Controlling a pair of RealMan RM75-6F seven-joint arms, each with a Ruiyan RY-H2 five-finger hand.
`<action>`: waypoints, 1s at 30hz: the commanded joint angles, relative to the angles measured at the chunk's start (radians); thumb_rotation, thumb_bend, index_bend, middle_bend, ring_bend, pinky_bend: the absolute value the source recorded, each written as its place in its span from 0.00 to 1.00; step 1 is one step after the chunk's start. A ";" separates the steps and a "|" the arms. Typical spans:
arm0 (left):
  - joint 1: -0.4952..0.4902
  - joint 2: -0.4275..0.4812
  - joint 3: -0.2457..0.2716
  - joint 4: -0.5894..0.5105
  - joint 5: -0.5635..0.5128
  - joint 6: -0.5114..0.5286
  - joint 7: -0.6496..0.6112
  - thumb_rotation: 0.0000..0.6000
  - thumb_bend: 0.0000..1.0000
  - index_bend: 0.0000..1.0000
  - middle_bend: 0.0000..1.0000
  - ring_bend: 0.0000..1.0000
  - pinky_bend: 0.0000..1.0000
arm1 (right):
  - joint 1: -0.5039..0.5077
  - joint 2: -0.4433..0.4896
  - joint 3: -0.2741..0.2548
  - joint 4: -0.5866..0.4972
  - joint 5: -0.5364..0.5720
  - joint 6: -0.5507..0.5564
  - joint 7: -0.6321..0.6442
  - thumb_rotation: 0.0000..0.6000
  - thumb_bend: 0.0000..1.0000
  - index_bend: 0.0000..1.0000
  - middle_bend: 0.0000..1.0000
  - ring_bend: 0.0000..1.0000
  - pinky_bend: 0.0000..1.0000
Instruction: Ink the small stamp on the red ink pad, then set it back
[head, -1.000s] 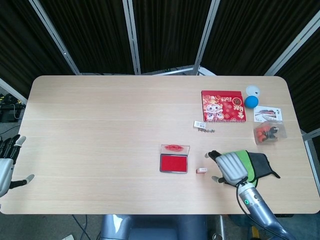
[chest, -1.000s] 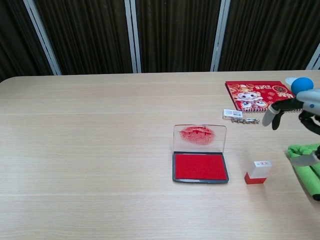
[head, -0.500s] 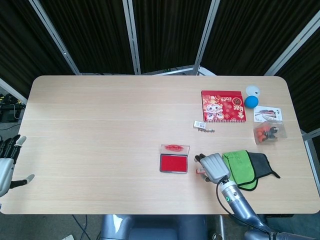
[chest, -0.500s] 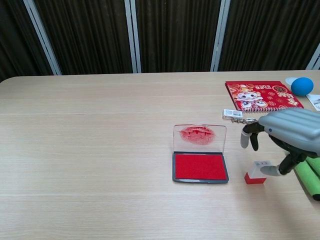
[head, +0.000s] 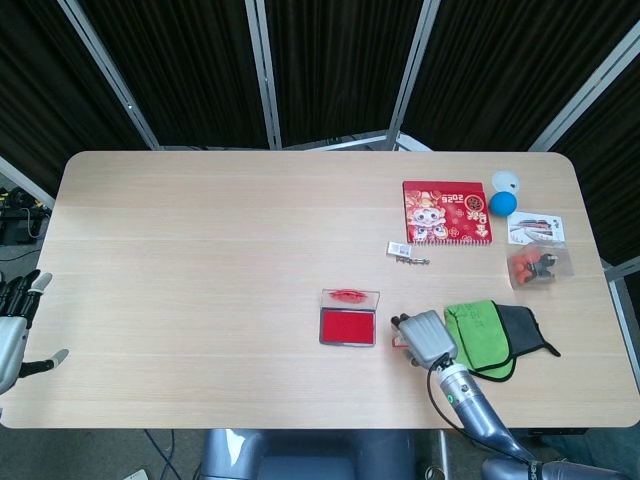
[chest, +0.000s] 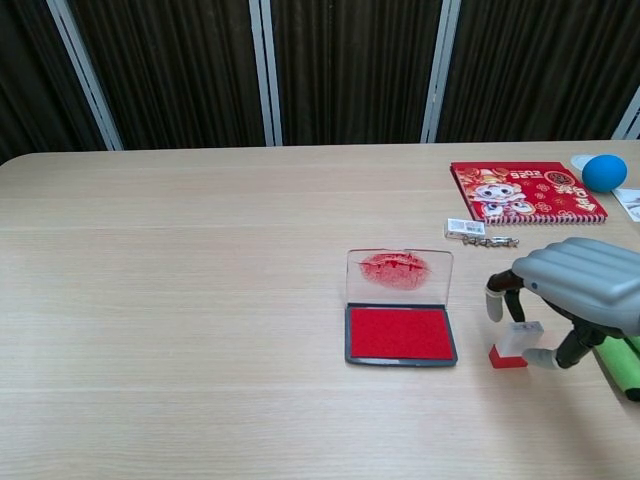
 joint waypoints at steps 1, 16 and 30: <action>0.000 0.000 0.000 -0.001 0.000 0.000 0.001 1.00 0.00 0.00 0.00 0.00 0.00 | 0.003 -0.003 -0.002 0.009 0.005 -0.001 0.001 1.00 0.27 0.39 0.47 0.78 1.00; -0.004 -0.005 0.009 -0.003 0.005 -0.009 0.013 1.00 0.00 0.00 0.00 0.00 0.00 | 0.015 -0.002 -0.013 0.038 -0.024 0.023 0.037 1.00 0.34 0.53 0.59 0.79 1.00; -0.009 -0.004 0.009 -0.003 -0.001 -0.019 0.011 1.00 0.00 0.00 0.00 0.00 0.00 | 0.104 0.079 0.075 -0.099 0.000 -0.049 0.114 1.00 0.43 0.53 0.59 0.79 1.00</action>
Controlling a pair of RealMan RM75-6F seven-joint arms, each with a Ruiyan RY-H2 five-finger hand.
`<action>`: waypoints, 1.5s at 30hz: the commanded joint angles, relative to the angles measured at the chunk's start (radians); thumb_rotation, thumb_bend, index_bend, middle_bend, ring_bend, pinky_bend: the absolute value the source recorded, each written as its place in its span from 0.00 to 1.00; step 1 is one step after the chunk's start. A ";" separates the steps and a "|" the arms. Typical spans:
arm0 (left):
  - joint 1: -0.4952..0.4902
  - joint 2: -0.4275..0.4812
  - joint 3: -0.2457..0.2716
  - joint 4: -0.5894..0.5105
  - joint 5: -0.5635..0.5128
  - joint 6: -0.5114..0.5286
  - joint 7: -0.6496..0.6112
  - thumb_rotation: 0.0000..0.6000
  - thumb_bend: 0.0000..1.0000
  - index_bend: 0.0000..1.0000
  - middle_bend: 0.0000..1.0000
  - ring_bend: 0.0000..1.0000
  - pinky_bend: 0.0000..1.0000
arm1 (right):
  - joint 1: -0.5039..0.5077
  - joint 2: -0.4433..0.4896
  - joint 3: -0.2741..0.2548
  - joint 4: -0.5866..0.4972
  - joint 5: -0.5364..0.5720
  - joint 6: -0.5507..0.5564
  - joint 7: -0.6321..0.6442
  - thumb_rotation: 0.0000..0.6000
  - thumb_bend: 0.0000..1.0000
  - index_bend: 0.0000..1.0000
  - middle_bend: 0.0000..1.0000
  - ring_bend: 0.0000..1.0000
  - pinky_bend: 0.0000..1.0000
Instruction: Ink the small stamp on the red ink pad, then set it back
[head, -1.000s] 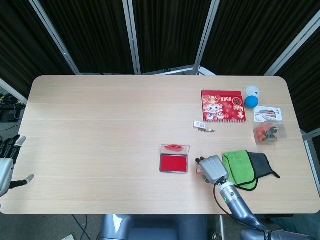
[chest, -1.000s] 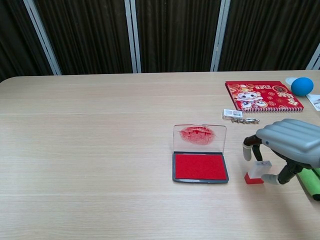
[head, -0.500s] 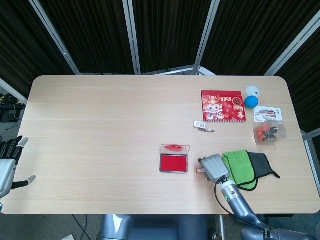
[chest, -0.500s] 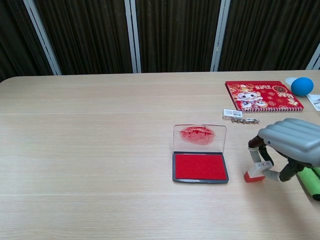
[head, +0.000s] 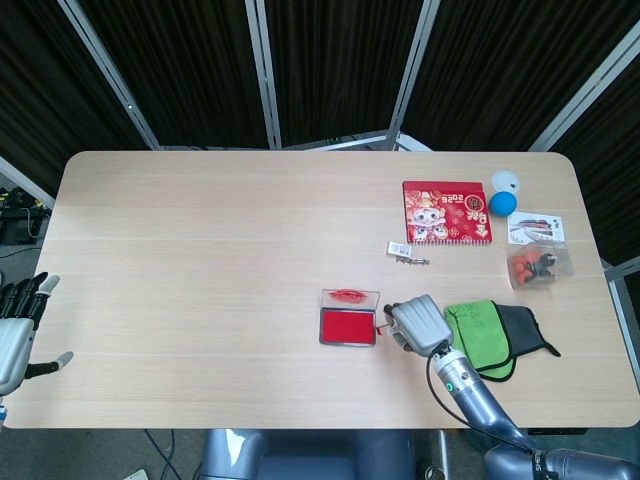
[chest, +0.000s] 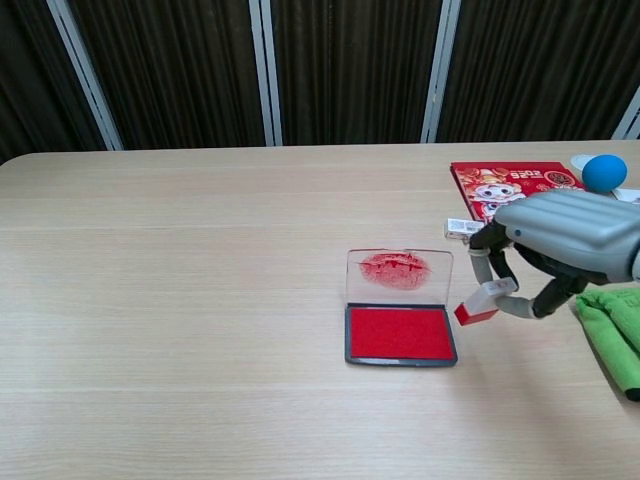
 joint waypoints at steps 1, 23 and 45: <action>-0.002 -0.001 -0.001 0.001 -0.005 -0.004 0.002 1.00 0.00 0.00 0.00 0.00 0.00 | 0.046 0.014 0.044 -0.037 0.062 -0.053 0.006 1.00 0.44 0.53 0.59 0.79 1.00; -0.010 0.009 -0.014 0.013 -0.045 -0.020 -0.025 1.00 0.00 0.00 0.00 0.00 0.00 | 0.220 -0.140 0.044 0.017 0.359 -0.087 -0.157 1.00 0.51 0.53 0.59 0.79 1.00; -0.015 0.012 -0.007 0.010 -0.041 -0.032 -0.036 1.00 0.00 0.00 0.00 0.00 0.00 | 0.265 -0.199 -0.019 0.078 0.439 -0.026 -0.261 1.00 0.54 0.54 0.60 0.79 1.00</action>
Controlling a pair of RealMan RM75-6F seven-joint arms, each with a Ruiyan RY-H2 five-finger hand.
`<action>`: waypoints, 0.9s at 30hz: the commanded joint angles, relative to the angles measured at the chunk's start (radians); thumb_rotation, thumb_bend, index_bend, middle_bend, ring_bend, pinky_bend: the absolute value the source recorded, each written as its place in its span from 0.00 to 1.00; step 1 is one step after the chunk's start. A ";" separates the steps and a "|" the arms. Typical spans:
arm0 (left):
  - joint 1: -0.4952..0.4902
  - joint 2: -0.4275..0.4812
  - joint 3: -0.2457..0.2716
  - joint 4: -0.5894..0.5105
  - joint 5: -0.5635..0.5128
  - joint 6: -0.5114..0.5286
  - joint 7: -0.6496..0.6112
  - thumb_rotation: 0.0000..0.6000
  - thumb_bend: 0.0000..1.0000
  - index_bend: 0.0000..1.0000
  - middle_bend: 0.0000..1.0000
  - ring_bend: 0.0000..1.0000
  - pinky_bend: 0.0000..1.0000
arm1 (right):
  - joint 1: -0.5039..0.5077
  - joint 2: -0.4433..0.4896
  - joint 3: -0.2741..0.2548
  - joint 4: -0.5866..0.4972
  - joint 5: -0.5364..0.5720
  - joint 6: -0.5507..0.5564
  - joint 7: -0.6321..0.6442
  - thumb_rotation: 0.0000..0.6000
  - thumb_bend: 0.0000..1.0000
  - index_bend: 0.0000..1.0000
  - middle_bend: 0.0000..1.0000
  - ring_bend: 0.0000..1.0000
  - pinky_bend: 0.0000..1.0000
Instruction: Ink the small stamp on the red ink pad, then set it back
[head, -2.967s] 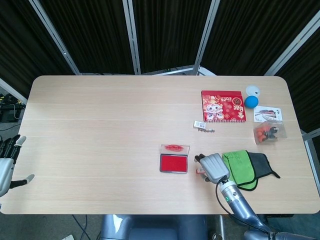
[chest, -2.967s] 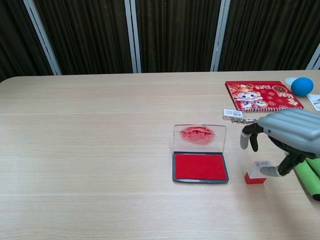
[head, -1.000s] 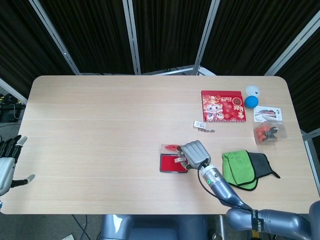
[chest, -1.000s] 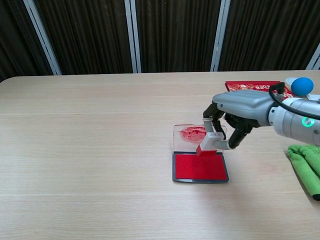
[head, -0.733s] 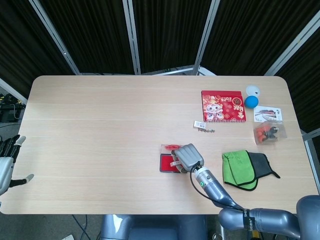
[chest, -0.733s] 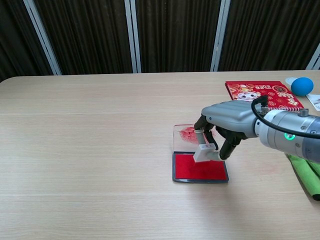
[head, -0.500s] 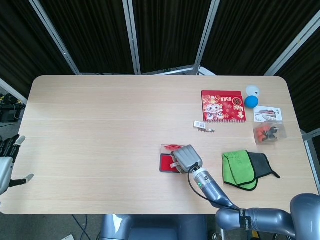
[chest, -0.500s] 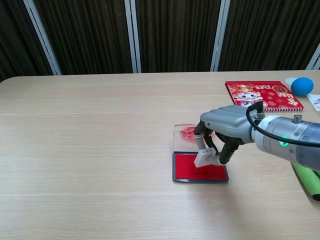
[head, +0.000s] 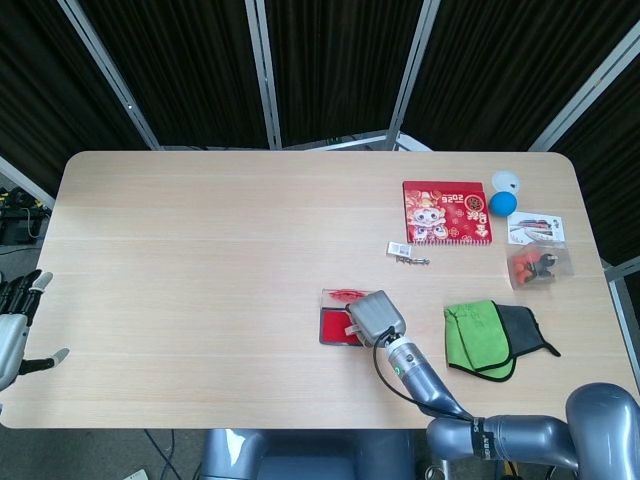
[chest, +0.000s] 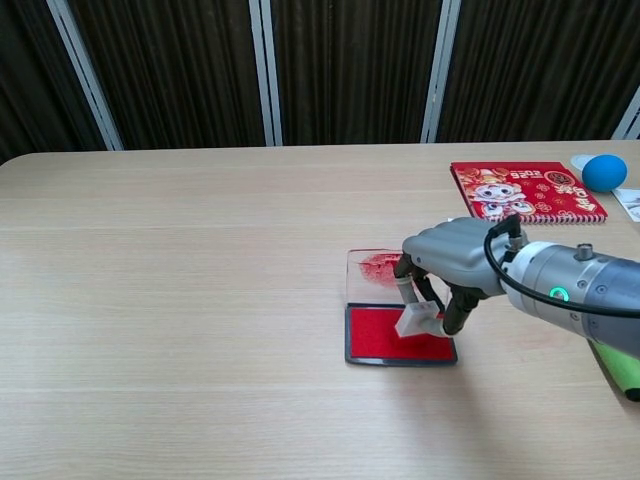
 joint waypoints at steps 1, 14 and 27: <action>-0.003 0.000 0.003 0.000 0.001 -0.007 0.001 1.00 0.00 0.00 0.00 0.00 0.00 | 0.005 -0.008 -0.008 0.007 0.012 0.004 -0.013 1.00 0.54 0.54 0.60 0.79 1.00; 0.001 0.005 0.004 -0.005 0.008 0.003 -0.006 1.00 0.00 0.00 0.00 0.00 0.00 | 0.013 -0.018 -0.022 0.001 0.015 0.027 -0.024 1.00 0.54 0.55 0.60 0.79 1.00; 0.003 0.013 0.007 -0.007 0.014 0.004 -0.019 1.00 0.00 0.00 0.00 0.00 0.00 | -0.020 0.142 0.012 -0.168 -0.032 0.090 0.045 1.00 0.54 0.55 0.60 0.79 1.00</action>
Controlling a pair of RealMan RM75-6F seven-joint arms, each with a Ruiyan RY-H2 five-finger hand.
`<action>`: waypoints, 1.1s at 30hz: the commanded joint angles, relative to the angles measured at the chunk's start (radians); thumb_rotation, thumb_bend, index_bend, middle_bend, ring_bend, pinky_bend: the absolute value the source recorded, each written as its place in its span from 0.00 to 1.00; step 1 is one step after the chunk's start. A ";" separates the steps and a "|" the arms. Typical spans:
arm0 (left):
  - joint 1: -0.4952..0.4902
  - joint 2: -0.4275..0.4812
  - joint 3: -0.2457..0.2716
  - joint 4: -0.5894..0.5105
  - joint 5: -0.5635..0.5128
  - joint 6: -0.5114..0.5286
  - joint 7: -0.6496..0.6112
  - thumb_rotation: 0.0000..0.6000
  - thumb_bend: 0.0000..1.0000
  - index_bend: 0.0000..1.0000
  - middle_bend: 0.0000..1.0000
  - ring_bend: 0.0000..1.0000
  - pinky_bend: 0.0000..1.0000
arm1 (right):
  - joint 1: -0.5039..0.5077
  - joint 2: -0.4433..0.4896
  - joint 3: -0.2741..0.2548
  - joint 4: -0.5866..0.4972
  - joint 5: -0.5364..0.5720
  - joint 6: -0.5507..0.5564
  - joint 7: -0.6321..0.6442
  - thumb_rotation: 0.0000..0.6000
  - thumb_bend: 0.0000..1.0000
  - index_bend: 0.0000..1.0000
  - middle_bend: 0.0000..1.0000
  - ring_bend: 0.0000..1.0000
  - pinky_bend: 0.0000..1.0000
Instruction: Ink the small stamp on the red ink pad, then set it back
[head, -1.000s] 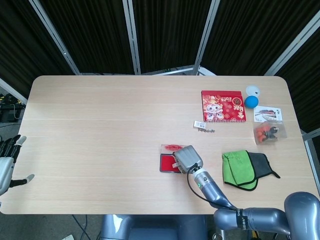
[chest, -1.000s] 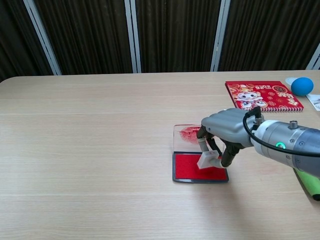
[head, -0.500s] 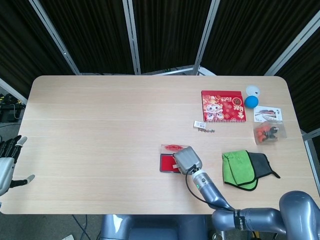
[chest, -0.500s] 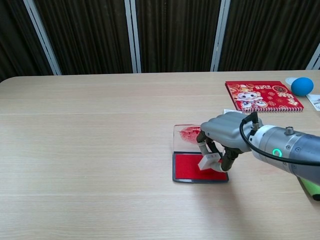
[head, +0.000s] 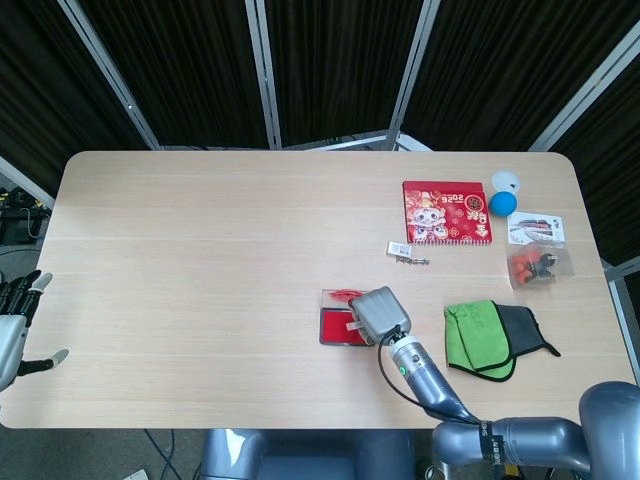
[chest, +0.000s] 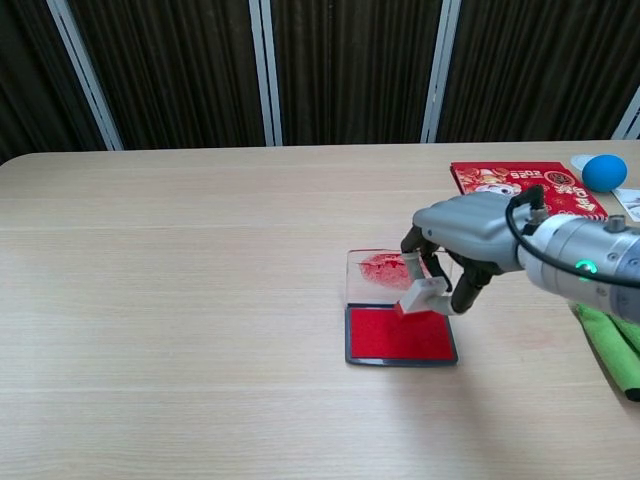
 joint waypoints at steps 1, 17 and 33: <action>0.002 0.001 0.002 -0.004 0.004 0.002 0.000 1.00 0.00 0.00 0.00 0.00 0.00 | -0.023 0.084 -0.001 -0.064 -0.027 0.019 0.032 1.00 0.54 0.55 0.60 0.79 1.00; 0.002 0.000 0.006 -0.016 0.016 0.007 0.012 1.00 0.00 0.00 0.00 0.00 0.00 | -0.111 0.167 -0.121 0.030 -0.066 -0.034 0.133 1.00 0.54 0.54 0.60 0.79 1.00; 0.001 0.005 0.003 -0.016 0.007 0.003 0.004 1.00 0.00 0.00 0.00 0.00 0.00 | -0.144 0.119 -0.131 0.108 -0.113 -0.062 0.199 1.00 0.25 0.47 0.58 0.79 1.00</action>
